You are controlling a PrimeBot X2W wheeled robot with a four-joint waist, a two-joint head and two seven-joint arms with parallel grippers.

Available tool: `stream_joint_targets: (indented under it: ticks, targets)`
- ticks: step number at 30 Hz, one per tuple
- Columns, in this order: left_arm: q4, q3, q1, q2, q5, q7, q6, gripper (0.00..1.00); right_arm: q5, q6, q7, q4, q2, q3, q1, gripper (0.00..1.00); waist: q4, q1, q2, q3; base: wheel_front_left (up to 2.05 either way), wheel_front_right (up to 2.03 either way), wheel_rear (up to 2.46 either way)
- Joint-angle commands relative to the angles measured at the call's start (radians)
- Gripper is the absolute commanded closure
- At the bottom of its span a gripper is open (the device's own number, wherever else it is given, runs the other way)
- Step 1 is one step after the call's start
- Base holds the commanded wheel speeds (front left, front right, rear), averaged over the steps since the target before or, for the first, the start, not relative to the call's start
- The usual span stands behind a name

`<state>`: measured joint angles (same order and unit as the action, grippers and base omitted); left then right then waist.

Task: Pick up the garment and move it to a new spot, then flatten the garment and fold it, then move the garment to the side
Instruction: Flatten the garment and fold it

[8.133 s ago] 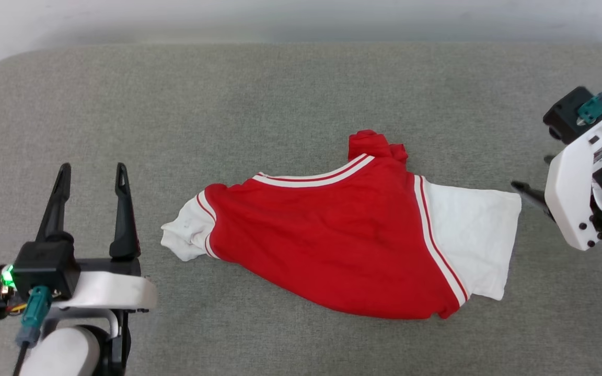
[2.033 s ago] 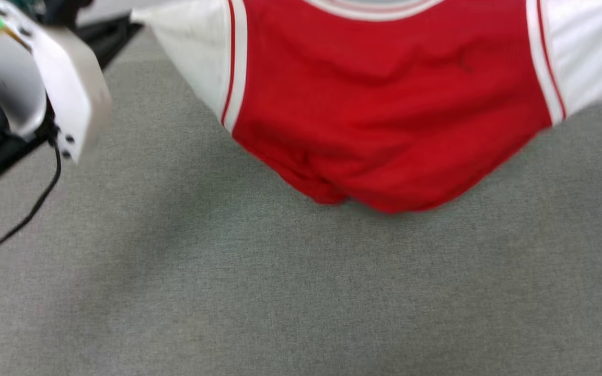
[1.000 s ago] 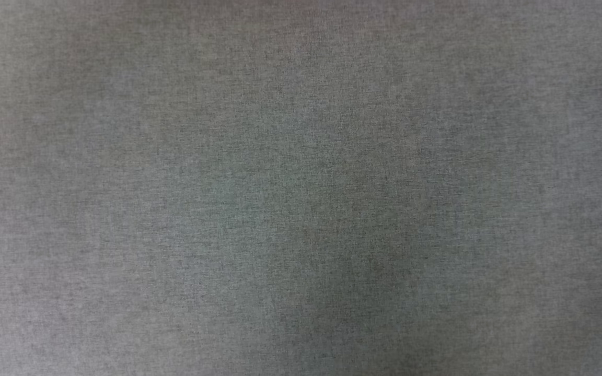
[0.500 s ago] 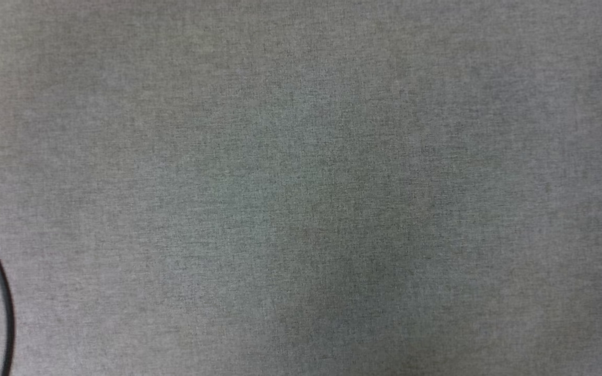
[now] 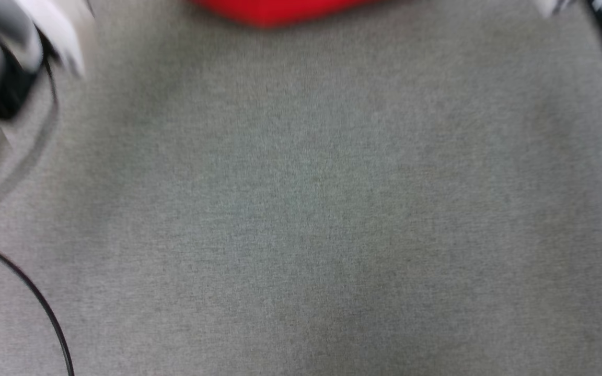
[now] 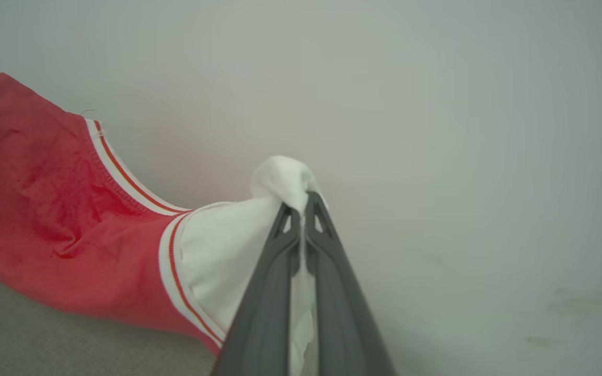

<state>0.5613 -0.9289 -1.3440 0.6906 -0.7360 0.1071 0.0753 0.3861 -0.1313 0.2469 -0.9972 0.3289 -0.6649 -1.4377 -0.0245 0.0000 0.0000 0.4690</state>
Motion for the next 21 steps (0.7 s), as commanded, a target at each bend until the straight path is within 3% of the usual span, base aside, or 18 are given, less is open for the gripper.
stream_joint_targets:
  ticks: [1,9,21]
  targets:
    - [-0.026,-0.007,0.07,0.015,-0.012,0.012,-0.026,1.0,0.019,0.001,0.008,0.014,0.001,-0.022,0.059,1.0,-0.005,0.0,0.0,-0.057,0.0,0.0,0.0]
    - [-0.189,-0.042,0.438,0.091,-0.105,0.051,-0.135,1.0,0.132,0.001,0.017,0.089,0.05,-0.124,0.357,1.0,-0.024,0.0,0.0,-0.181,0.0,0.0,0.0]
    - [-0.364,-0.081,0.891,0.199,-0.264,0.099,-0.289,1.0,0.265,0.001,0.007,0.217,0.195,-0.258,0.736,1.0,-0.049,0.0,0.0,-0.326,0.0,0.0,0.0]
